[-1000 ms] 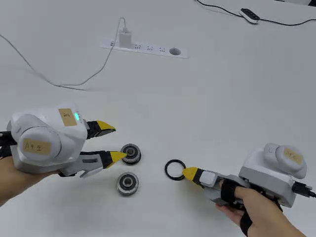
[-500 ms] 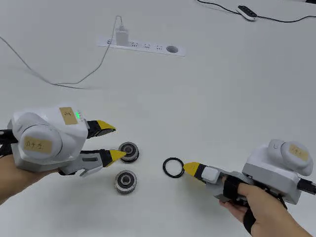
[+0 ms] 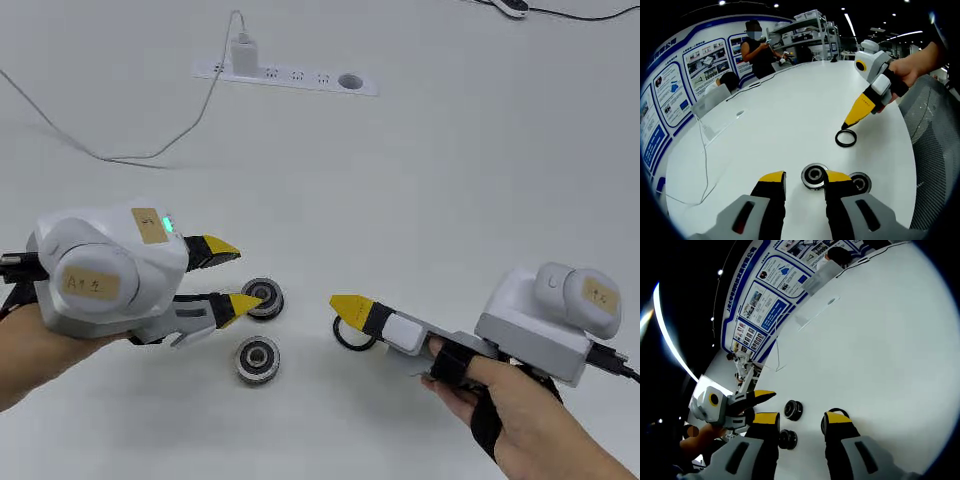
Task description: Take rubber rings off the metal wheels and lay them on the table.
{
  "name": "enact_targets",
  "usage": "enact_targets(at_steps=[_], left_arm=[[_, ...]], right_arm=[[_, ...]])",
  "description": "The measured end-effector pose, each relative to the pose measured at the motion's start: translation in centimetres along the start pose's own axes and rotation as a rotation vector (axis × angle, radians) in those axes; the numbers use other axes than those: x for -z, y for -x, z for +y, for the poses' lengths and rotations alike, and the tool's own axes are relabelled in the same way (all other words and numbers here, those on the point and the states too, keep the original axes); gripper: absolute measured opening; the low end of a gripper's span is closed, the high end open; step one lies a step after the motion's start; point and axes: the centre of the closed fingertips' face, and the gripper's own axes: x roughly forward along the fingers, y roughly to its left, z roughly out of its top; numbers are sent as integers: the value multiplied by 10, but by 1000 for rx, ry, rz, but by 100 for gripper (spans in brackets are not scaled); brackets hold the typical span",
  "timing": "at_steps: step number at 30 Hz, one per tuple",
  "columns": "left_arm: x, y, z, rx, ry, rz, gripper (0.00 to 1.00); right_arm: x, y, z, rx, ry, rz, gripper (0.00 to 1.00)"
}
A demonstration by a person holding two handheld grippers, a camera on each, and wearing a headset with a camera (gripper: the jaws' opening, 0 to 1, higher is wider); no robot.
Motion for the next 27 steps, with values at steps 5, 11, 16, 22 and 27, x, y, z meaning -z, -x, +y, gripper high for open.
enact_targets(at_steps=[5,11,16,22,27], left_arm=[[1,-5,-4,21,-5,11,28],[4,-13,-13,63,-14,28,23],[2,-15,-14,67,-9,20,19],[3,-15,-13,69,-2,23,17],[6,-15,-14,75,2,24,14]], right_arm=[[2,-5,8,-30,24,9,44],[4,-9,11,-44,43,24,46],[1,-10,13,-54,29,21,46],[1,-13,18,-70,17,19,46],[3,-15,20,-74,13,23,45]])
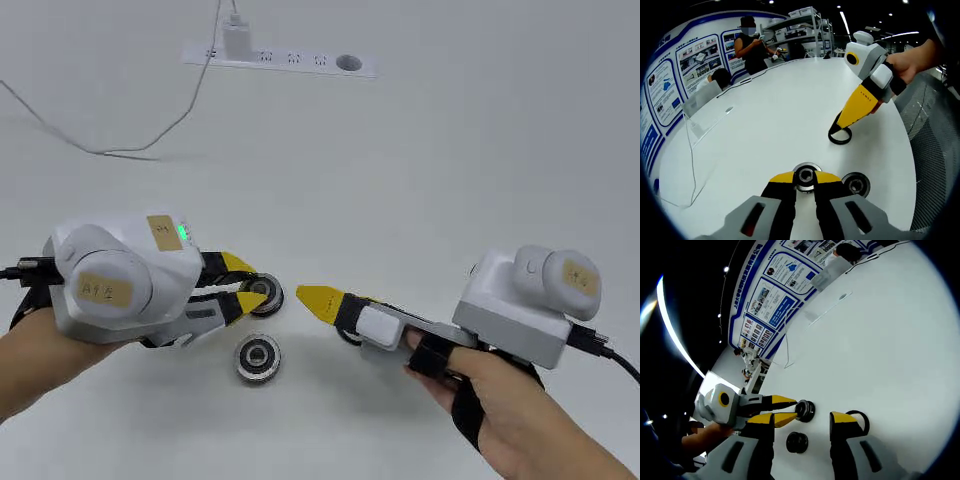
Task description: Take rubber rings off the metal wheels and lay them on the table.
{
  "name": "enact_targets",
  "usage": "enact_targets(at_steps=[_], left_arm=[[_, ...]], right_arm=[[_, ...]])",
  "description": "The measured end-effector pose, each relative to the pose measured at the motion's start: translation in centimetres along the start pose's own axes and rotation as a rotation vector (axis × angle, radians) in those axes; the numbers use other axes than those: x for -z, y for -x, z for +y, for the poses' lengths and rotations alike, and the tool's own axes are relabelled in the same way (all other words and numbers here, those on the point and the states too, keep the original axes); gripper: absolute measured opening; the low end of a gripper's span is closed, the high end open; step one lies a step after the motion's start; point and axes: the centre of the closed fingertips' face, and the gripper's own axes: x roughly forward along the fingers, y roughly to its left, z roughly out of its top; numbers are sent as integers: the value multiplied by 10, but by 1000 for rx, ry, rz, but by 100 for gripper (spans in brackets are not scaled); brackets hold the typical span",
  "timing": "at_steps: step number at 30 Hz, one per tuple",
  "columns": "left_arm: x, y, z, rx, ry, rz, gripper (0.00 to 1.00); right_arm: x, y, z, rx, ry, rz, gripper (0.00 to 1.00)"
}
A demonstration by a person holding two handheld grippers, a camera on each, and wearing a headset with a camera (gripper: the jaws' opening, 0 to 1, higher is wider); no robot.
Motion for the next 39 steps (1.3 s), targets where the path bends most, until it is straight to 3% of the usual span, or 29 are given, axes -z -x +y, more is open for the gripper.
enact_targets(at_steps=[10,39], left_arm=[[1,0,2,5,35,-6,15],[6,-3,0,17,52,-5,15]], right_arm=[[2,-2,0,-6,-22,-1,45],[6,-16,4,-38,-43,10,45]])
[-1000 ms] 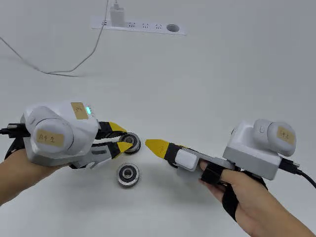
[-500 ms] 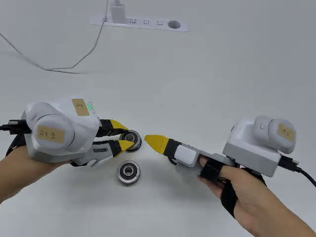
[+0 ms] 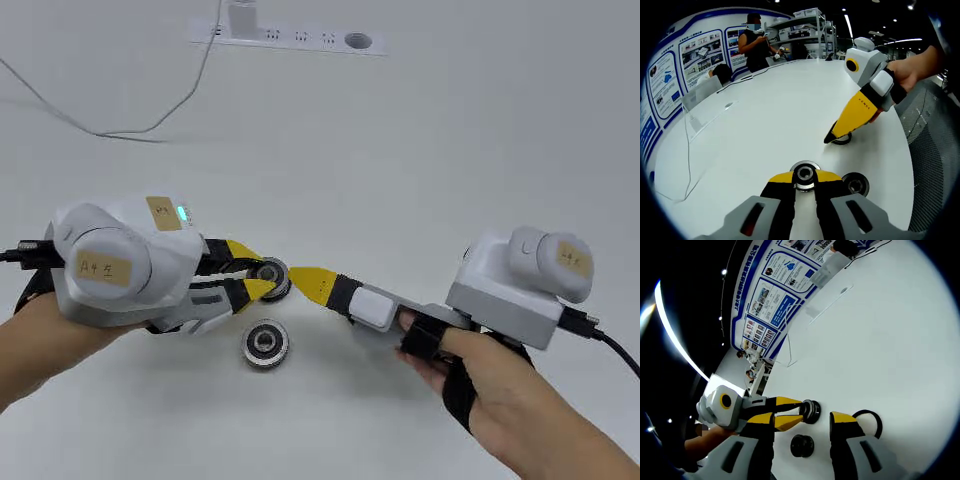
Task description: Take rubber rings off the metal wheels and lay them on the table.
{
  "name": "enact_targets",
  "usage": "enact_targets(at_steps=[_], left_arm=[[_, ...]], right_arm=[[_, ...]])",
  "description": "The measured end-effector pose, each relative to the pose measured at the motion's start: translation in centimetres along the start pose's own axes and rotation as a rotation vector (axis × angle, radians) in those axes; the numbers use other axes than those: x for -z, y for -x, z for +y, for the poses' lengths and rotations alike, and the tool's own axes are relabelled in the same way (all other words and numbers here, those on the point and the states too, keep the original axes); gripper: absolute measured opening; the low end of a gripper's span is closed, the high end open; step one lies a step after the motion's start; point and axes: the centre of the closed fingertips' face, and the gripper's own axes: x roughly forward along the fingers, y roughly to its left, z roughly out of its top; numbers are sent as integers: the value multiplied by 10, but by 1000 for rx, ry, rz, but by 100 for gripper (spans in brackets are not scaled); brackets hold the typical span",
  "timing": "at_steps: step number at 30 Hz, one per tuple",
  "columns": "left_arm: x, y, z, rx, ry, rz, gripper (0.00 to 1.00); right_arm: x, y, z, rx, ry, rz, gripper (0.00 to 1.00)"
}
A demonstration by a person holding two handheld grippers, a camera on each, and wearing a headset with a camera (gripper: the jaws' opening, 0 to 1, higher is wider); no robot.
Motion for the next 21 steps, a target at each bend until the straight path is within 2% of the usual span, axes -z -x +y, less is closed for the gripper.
enact_targets(at_steps=[10,12,21], left_arm=[[-1,-1,0,-2,7,-21,15],[1,-1,-2,7,3,-11,14],[-1,0,1,5,1,-17,13]], right_arm=[[8,-14,8,-27,0,32,52],[8,-17,10,-32,-4,30,53],[2,-30,14,-39,-21,22,58]])
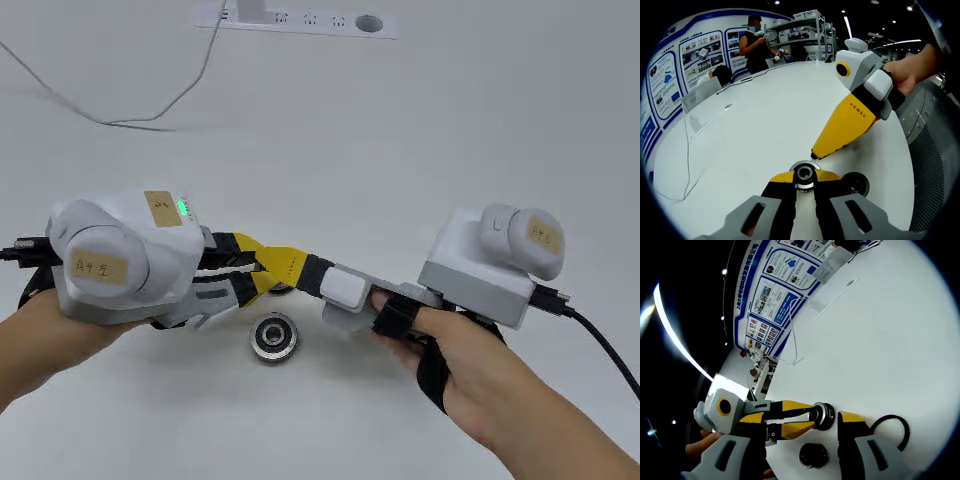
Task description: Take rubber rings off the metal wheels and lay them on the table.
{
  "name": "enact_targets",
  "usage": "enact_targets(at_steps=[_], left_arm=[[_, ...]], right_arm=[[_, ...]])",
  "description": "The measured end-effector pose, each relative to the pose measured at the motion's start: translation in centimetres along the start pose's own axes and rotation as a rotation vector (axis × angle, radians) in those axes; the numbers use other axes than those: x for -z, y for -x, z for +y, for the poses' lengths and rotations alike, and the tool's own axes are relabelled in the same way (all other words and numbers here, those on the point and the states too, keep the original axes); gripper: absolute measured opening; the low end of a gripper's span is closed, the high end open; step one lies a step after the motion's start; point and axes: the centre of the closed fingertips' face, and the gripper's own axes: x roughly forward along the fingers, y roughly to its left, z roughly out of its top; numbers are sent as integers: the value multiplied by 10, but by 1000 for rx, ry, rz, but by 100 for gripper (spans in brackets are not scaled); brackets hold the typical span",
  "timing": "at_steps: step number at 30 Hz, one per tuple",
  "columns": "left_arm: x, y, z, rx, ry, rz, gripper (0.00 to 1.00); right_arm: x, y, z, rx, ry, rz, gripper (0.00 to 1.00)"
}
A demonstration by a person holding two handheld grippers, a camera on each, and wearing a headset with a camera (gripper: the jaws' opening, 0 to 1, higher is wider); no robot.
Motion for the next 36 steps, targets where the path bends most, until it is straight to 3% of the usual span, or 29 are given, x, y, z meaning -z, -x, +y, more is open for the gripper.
enact_targets(at_steps=[14,17,36], left_arm=[[1,-1,1,2,-3,2,13],[1,-1,1,4,-4,3,13],[0,0,-1,5,-3,1,13]], right_arm=[[9,-8,2,5,11,51,60],[11,-9,3,19,45,67,60],[10,-5,8,7,28,73,58]])
